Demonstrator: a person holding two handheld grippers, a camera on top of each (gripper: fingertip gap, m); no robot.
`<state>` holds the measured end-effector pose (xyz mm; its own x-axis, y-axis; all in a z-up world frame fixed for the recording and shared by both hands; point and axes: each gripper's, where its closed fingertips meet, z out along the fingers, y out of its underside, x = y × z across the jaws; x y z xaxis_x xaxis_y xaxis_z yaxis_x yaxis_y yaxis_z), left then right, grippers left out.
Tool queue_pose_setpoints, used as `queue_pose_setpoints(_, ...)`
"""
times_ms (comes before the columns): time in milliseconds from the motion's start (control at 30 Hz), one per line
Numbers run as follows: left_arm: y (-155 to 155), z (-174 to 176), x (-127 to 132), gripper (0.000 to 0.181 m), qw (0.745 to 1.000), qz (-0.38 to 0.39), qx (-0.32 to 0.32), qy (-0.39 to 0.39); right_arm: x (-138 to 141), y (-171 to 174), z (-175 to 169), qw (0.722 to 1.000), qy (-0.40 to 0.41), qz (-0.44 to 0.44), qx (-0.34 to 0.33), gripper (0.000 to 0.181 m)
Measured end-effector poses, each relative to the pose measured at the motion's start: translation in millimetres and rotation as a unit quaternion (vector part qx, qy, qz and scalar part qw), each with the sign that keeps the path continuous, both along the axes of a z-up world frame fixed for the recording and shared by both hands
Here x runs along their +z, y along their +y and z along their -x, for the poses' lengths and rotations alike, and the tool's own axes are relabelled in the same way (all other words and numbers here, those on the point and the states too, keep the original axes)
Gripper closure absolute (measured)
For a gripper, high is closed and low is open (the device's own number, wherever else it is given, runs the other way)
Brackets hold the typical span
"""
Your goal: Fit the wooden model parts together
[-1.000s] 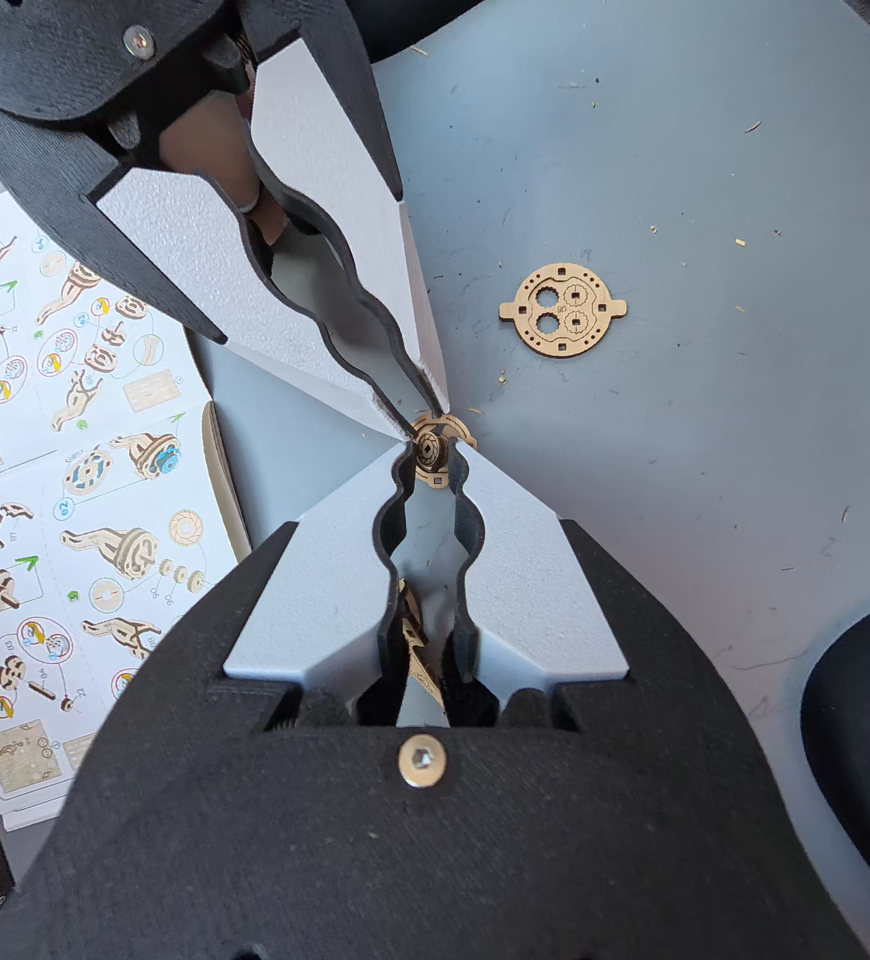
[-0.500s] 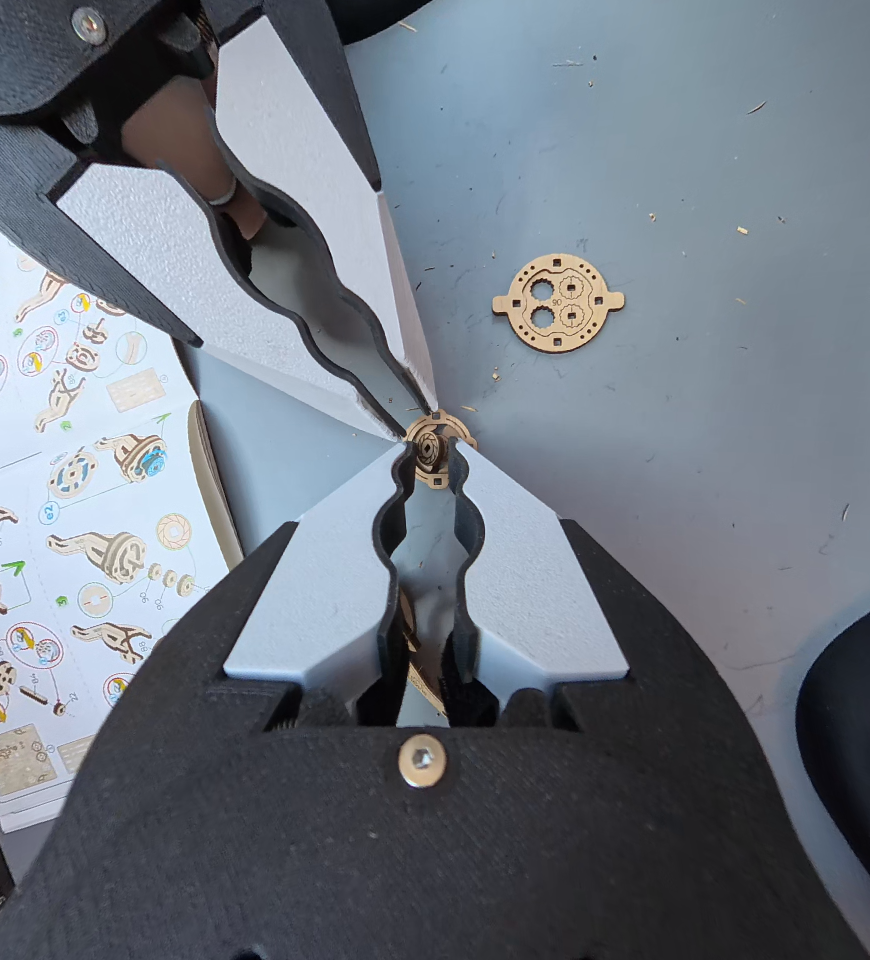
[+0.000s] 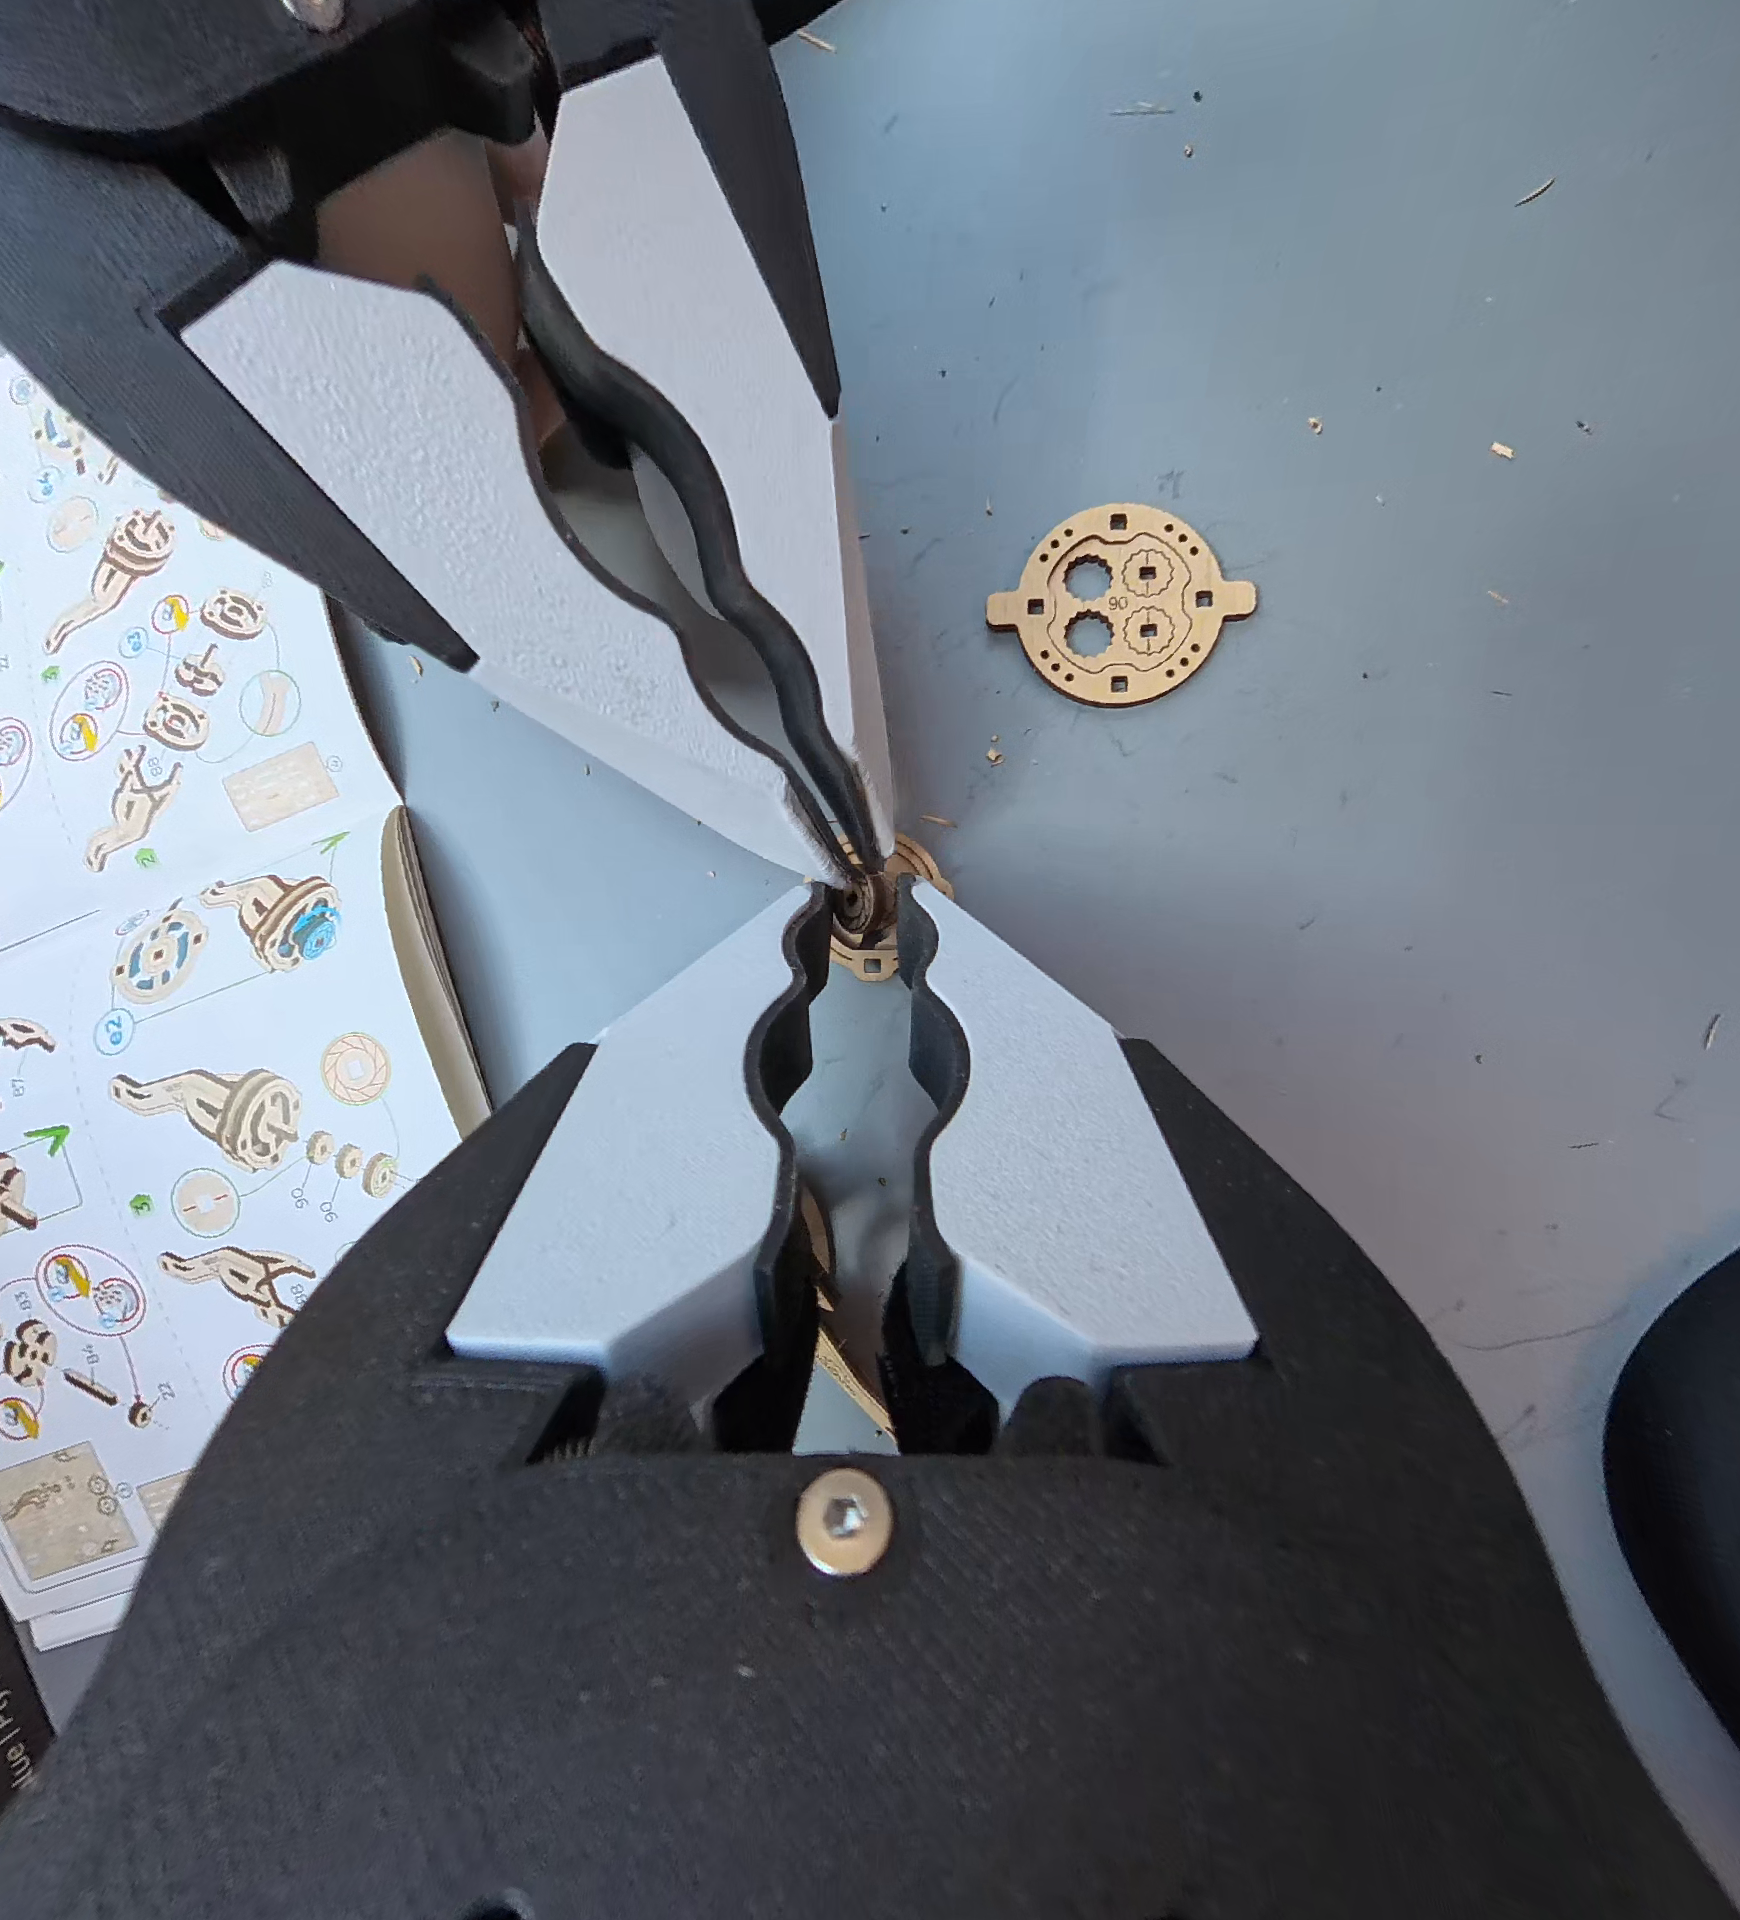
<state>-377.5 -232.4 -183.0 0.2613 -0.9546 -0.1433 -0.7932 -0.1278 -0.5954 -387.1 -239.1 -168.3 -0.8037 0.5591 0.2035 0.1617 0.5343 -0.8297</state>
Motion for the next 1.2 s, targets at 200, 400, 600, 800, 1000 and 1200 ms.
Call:
queue_pose_setpoints(200, 1, 0, 0, 0.171, 1.0, 0.001, 0.002, -0.002, -2, -1, 1, 0.999, 0.029, -0.045, -0.003, 0.179)
queue_pose_setpoints(400, 0, 0, 0, 0.17, 1.0, 0.006, 0.007, -0.005, -3, -2, 1, 0.996, 0.048, -0.069, 0.001, 0.181)
queue_pose_setpoints(600, 1, 2, 0, 0.17, 1.0, 0.007, 0.019, -0.003, -10, -3, 0, 0.994, 0.047, -0.094, 0.007, 0.181)
queue_pose_setpoints(800, 2, 4, 0, 0.17, 1.0, -0.003, 0.023, -0.003, -7, -1, 1, 0.995, 0.048, -0.082, 0.002, 0.181)
queue_pose_setpoints(1000, 5, 8, 4, 0.17, 0.999, -0.016, 0.044, -0.013, 2, 6, 5, 0.998, 0.043, -0.048, -0.019, 0.181)
queue_pose_setpoints(1200, 12, 21, 9, 0.17, 0.991, -0.048, 0.128, -0.004, 27, 33, 21, 0.992, 0.023, 0.049, -0.112, 0.174)
